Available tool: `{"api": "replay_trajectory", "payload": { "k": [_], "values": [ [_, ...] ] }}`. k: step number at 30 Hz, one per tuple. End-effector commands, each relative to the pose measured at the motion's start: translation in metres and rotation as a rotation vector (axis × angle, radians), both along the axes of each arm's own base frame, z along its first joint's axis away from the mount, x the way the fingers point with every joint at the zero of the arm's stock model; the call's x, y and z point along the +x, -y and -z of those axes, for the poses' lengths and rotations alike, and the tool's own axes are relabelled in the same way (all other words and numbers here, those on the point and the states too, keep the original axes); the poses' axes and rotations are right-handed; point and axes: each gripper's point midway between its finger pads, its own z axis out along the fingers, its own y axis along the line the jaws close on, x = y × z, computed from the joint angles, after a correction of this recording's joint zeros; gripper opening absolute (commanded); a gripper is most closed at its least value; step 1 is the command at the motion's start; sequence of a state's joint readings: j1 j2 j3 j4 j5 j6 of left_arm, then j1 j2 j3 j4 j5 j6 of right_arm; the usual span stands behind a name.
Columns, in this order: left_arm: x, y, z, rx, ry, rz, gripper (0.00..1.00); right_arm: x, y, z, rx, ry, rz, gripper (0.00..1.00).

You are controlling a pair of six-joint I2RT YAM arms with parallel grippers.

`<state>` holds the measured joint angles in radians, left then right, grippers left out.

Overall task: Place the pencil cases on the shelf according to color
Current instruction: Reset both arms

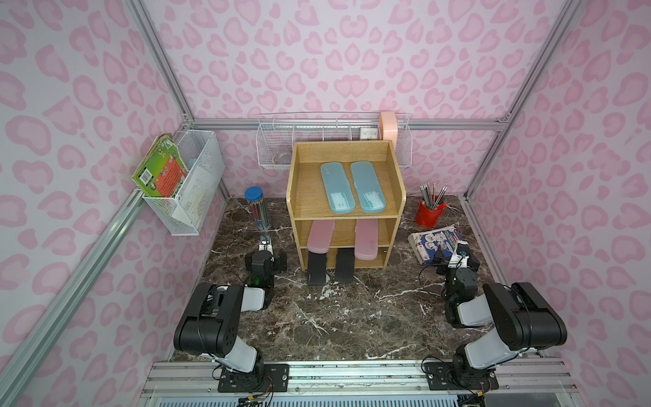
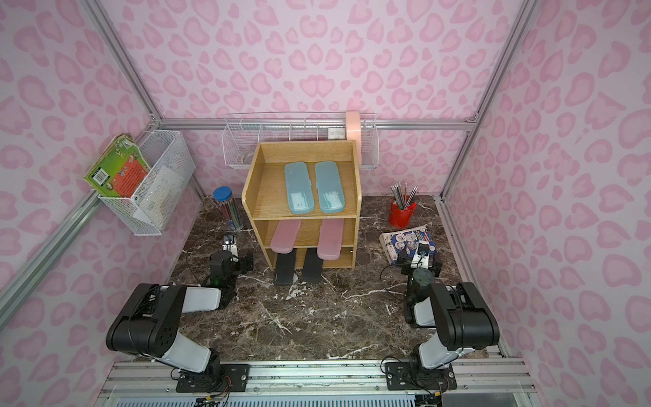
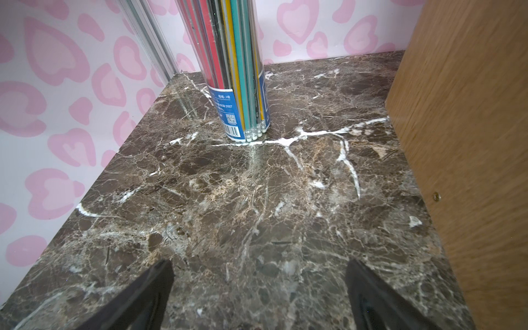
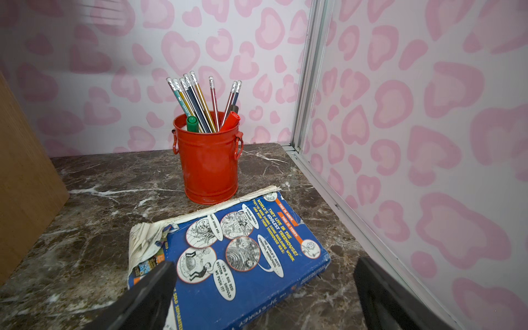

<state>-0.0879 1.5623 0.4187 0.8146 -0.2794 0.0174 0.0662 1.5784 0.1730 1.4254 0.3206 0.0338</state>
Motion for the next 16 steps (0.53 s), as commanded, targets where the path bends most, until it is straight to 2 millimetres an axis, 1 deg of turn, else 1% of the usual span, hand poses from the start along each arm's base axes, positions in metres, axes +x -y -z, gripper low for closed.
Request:
{"api": "replay_trajectory", "payload": {
  "k": [1,14,16],
  "values": [
    [0.0027,0.0003,-0.0066,-0.009,0.026,-0.002,0.99,0.0005,-0.0002,-0.0041,0.011,0.018,0.001,1.00],
    [0.0029,0.0000,-0.0066,-0.009,0.026,-0.002,0.99,0.0014,-0.0014,-0.0033,0.010,0.014,-0.007,1.00],
    [0.0029,0.0002,-0.0067,-0.010,0.027,-0.002,0.99,0.0009,-0.0045,-0.0045,-0.001,0.018,-0.017,1.00]
  ]
}}
